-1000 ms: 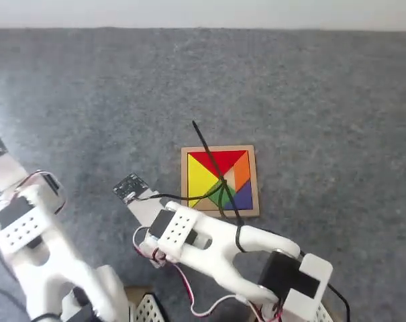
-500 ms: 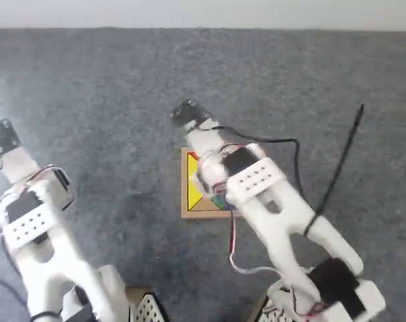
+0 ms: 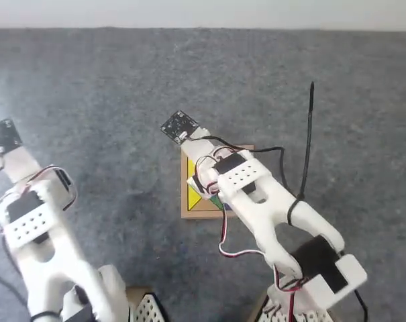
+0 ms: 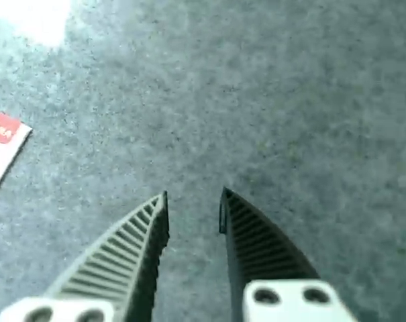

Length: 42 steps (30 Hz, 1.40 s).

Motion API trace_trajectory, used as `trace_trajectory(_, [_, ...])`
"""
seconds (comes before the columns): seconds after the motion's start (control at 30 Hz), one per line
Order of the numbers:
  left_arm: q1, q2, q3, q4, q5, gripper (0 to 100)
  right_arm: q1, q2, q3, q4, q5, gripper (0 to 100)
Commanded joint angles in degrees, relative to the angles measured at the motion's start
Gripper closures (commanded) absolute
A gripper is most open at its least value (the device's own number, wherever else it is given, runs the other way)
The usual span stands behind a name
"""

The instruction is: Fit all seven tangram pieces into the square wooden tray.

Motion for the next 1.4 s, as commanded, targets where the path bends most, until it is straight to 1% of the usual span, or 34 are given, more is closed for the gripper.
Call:
trace_trajectory(0.0, [0.44, 0.00, -0.22, -0.88, -0.44, 87, 1.10, -0.40, -0.53, 0.13, 0.97, 68.4])
trace_trajectory(0.1, [0.44, 0.00, -0.22, -0.88, -0.44, 87, 1.10, -0.40, -0.62, 0.48, 0.97, 60.0])
trace_trajectory(0.17, [0.35, 0.00, -0.13, -0.88, -0.44, 87, 1.63, -0.48, -0.62, 0.66, 1.14, 57.7])
trace_trajectory(0.27, [0.18, 0.00, -0.13, -0.88, -0.44, 87, 3.74, -3.03, -0.44, 1.01, 3.25, 59.3])
trace_trajectory(0.5, [0.35, 0.00, -0.13, -0.88, -0.44, 87, 12.00, -9.10, 0.97, 1.01, 3.87, 68.0])
trace_trajectory(0.6, [0.44, 0.00, -0.13, -0.88, -0.44, 87, 12.70, -9.54, 1.58, 1.01, 3.87, 69.4])
trace_trajectory(0.67, [0.44, 0.00, -0.13, -0.79, -0.44, 87, 11.74, -11.03, 1.58, 3.74, 3.87, 69.5])
trace_trajectory(0.7, [0.35, 0.00, -0.04, -0.62, -0.44, 87, 10.15, -12.35, 1.23, 7.69, 3.78, 69.5])
trace_trajectory(0.77, [0.18, 0.00, 0.66, -0.79, -0.53, 87, 5.23, -16.13, 1.23, 17.27, 3.78, 69.5])
trace_trajectory(0.83, [0.26, 0.00, 1.27, -0.88, -1.76, 87, 0.48, -19.47, 1.85, 22.11, 3.43, 69.6])
trace_trajectory(0.9, [0.44, -0.09, 1.36, -0.88, -2.99, 87, -1.54, -21.14, 3.25, 21.14, 3.34, 69.7])
trace_trajectory(0.97, [0.44, -0.09, 1.45, -0.88, -2.90, 87, -3.03, -20.79, 4.22, 18.59, 3.08, 72.7])
trace_trajectory(1.03, [0.44, 0.00, 2.07, -0.88, -2.99, 87, -4.53, -18.59, 4.57, 16.57, 0.44, 80.8])
trace_trajectory(1.1, [0.44, 0.00, 2.51, -0.88, -3.08, 87, -6.37, -15.16, 4.40, 14.46, -2.46, 91.6])
trace_trajectory(1.17, [0.44, 0.00, 2.51, -0.88, -3.16, 87, -7.34, -11.47, 4.40, 11.91, -3.60, 99.8])
trace_trajectory(1.27, [0.44, 0.00, 2.59, -1.23, -3.16, 87, -7.25, -7.60, 4.04, 9.98, -3.25, 95.4])
trace_trajectory(1.37, [0.44, 0.00, 3.65, -2.90, -3.25, 87, -6.99, -4.97, 2.29, 9.80, -3.08, 97.5])
